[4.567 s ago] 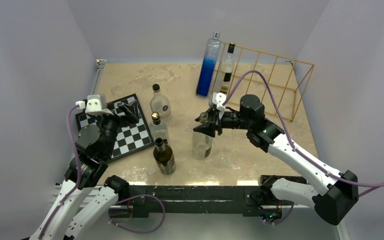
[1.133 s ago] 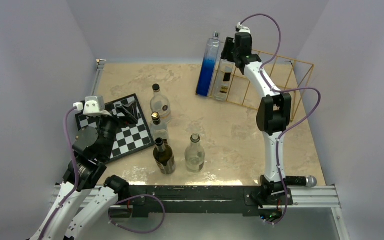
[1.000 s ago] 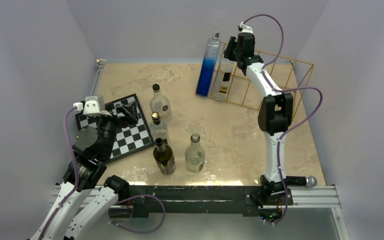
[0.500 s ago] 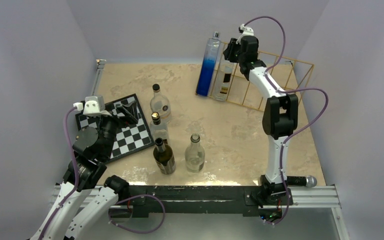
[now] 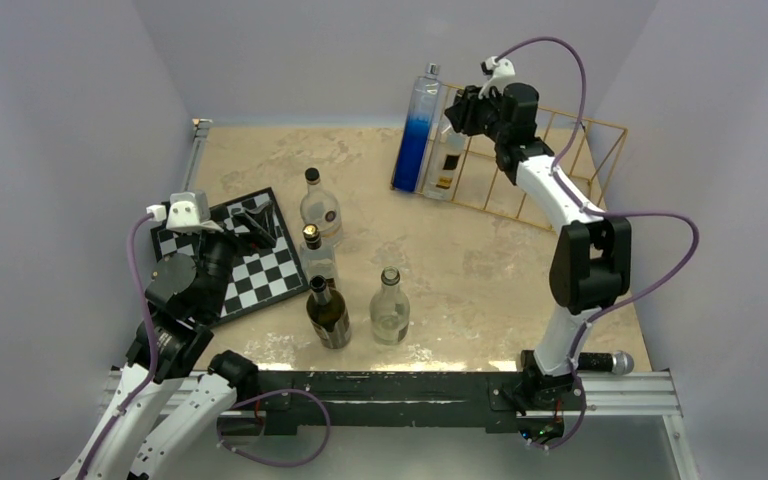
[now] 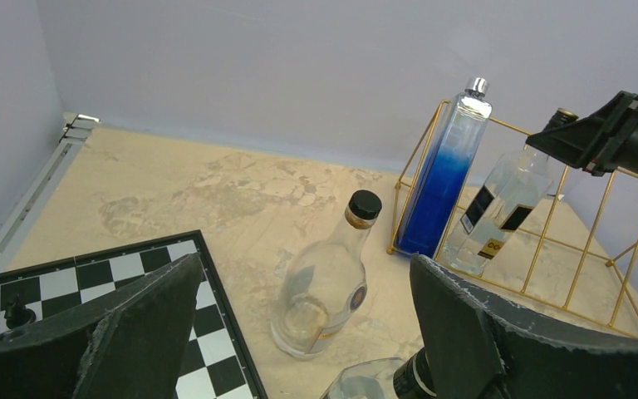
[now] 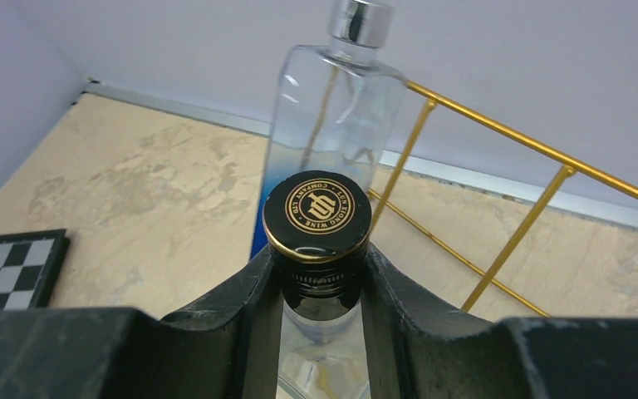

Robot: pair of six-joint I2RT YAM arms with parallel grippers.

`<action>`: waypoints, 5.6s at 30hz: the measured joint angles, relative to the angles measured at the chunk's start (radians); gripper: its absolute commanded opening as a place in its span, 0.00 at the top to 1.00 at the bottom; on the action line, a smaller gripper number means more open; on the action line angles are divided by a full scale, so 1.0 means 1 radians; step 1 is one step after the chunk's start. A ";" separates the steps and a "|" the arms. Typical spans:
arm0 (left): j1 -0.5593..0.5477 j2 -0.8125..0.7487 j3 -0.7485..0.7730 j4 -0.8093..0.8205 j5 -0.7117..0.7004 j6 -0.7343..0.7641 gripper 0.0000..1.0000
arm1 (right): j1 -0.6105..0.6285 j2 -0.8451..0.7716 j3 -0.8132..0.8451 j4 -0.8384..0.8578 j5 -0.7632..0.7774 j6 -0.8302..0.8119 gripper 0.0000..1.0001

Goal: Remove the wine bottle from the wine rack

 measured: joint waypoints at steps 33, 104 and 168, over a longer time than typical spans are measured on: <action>0.000 0.023 0.000 0.000 0.000 0.000 0.01 | 0.246 -0.296 -0.540 0.487 -0.779 -0.130 1.00; 0.000 0.019 0.000 0.000 0.011 0.000 0.01 | 0.347 -0.497 -0.232 0.074 -0.072 -0.191 0.33; 0.000 0.005 0.000 0.001 0.034 0.000 0.01 | 0.263 0.571 0.804 -0.407 0.836 0.063 0.29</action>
